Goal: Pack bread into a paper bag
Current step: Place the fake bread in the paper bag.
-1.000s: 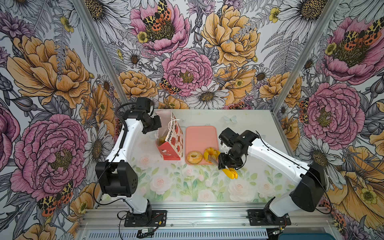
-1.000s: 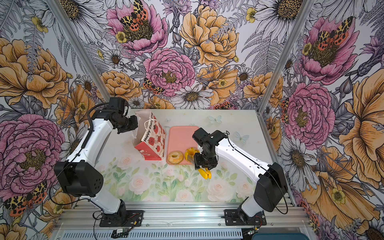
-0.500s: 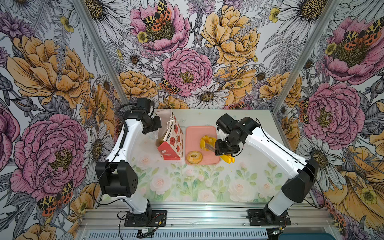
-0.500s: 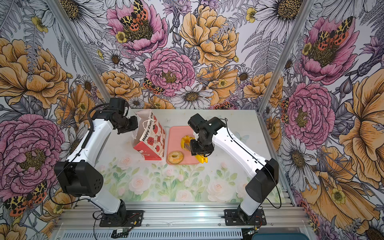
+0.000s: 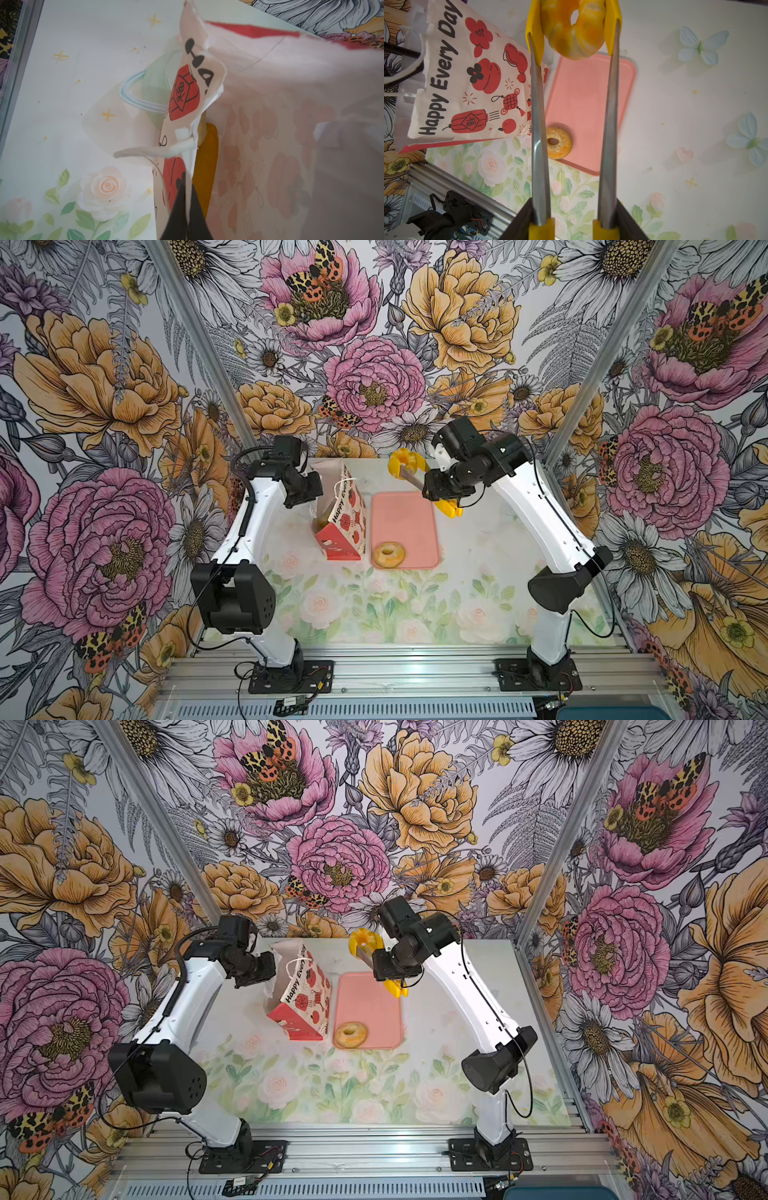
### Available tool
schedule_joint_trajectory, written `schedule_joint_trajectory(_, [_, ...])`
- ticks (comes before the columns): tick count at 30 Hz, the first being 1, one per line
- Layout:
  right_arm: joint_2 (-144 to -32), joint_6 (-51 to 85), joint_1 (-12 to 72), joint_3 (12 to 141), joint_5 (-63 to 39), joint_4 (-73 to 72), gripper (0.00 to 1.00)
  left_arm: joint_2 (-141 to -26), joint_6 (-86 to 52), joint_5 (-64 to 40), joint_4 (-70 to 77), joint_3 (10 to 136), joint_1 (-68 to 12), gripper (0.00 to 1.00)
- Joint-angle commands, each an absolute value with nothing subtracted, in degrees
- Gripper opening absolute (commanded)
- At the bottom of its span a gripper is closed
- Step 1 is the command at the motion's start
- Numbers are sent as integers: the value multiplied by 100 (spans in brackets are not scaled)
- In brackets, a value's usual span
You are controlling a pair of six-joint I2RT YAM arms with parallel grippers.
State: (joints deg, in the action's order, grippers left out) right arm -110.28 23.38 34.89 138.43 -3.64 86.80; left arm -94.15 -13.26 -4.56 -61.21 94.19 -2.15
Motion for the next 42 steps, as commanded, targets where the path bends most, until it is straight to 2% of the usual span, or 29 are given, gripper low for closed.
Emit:
schedule_joint_trajectory(1, [-11229, 1989, 3489, 14510, -404, 8570, 56, -9380, -1237, -590, -6125, 9509, -149, 0])
schedule_joint_trajectory(6, [-11591, 1896, 3507, 15171, -753, 8384, 57, -9411, -1232, -611, -6125, 9593, -147, 0])
schedule_joint_trajectory(22, [-11644, 1502, 3971, 15165, -1309, 7570, 58, -9728, -1369, -617, -6126, 10002, -382, 0])
schedule_joint_trajectory(42, [-11811, 1570, 4285, 15127, -1608, 7510, 58, -9865, -1396, -545, -6126, 10155, -492, 0])
